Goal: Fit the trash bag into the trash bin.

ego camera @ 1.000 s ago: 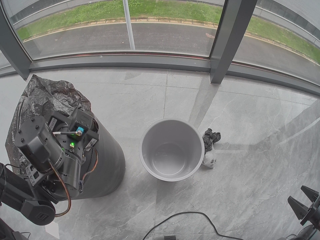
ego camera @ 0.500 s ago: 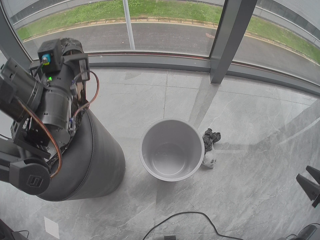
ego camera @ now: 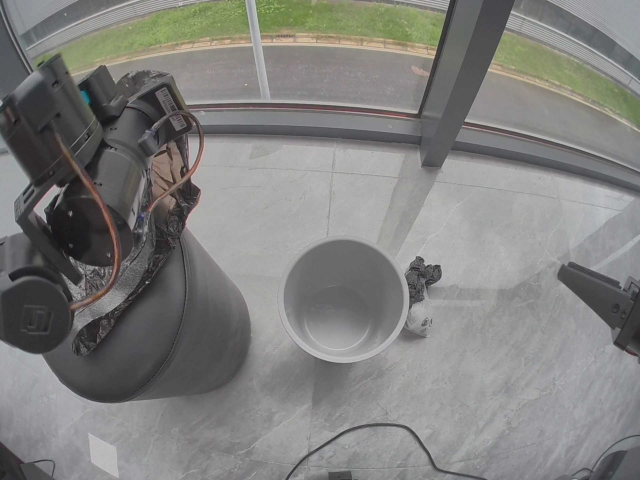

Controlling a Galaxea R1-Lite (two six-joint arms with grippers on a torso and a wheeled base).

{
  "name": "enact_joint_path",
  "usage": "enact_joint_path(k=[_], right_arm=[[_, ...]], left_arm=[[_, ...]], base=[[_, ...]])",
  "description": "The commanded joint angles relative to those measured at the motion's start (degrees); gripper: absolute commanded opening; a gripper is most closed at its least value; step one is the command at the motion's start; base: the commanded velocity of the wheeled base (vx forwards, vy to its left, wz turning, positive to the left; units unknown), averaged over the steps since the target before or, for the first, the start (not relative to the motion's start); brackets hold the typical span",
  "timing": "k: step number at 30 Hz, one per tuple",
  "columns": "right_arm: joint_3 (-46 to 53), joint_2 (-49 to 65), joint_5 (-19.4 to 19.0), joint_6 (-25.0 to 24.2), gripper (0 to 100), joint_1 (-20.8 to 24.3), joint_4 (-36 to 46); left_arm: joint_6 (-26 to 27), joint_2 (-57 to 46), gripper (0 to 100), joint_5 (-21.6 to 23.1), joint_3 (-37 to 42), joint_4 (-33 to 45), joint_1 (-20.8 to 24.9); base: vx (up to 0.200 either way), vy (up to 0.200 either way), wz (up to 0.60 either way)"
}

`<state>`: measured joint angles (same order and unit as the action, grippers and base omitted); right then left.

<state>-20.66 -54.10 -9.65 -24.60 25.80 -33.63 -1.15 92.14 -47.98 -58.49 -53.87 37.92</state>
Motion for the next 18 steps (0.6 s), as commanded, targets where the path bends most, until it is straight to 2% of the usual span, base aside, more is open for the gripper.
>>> enact_joint_path(k=[1,2,3,4,5,6,9,10,11,13,15,18], right_arm=[[-5.7,-18.8,2.2,2.1,100,7.6,-8.0],[-6.4,-19.9,2.4,2.1,100,7.9,-8.4],[-7.7,-21.9,2.7,2.1,100,8.4,-9.1],[-7.7,-21.9,2.7,2.1,100,8.4,-9.1],[-9.3,-24.5,2.9,2.0,100,9.6,-10.6],[-9.7,-25.6,2.9,2.0,100,10.3,-11.8],[-9.7,-28.1,3.0,2.3,100,10.9,-14.4],[-9.7,-28.1,3.0,2.3,100,10.9,-14.4],[-9.7,-29.0,2.9,2.3,100,10.9,-15.2],[-9.7,-29.9,2.8,2.1,100,10.9,-15.3],[-9.7,-30.3,2.8,2.1,100,10.9,-15.3],[-9.5,-30.8,2.8,2.2,100,10.9,-15.3]], left_arm=[[-21.4,-6.4,0,0.5,-16.2,30.0,0.0],[-23.4,-6.6,0,0.8,-18.1,33.6,0.0],[-27.2,-6.8,0,1.5,-21.8,40.5,0.7],[-27.2,-6.8,0,1.5,-21.8,40.5,0.7],[-33.0,-7.0,0,4.4,-27.1,50.7,1.7],[-36.1,-7.0,0,7.1,-29.9,56.2,1.8],[-42.1,-7.0,0,13.4,-35.4,66.2,1.9],[-42.1,-7.0,0,13.4,-35.4,66.2,1.9],[-45.0,-6.6,0,16.9,-38.1,70.2,1.9],[-46.4,-6.3,0,19.2,-39.1,71.2,2.3],[-46.8,-5.9,0,19.9,-39.2,71.2,2.9],[-47.7,-5.5,0,21.4,-39.4,71.0,6.6]], base=[[0.000,0.000,0.00],[0.000,0.000,0.00],[0.000,0.000,0.00],[0.000,0.000,0.00],[0.000,0.000,0.00],[0.000,0.000,0.00],[0.000,0.000,0.00],[0.000,0.000,0.00],[0.000,0.000,0.00],[0.000,0.000,0.00],[0.000,0.000,0.00],[0.000,0.000,0.00]])
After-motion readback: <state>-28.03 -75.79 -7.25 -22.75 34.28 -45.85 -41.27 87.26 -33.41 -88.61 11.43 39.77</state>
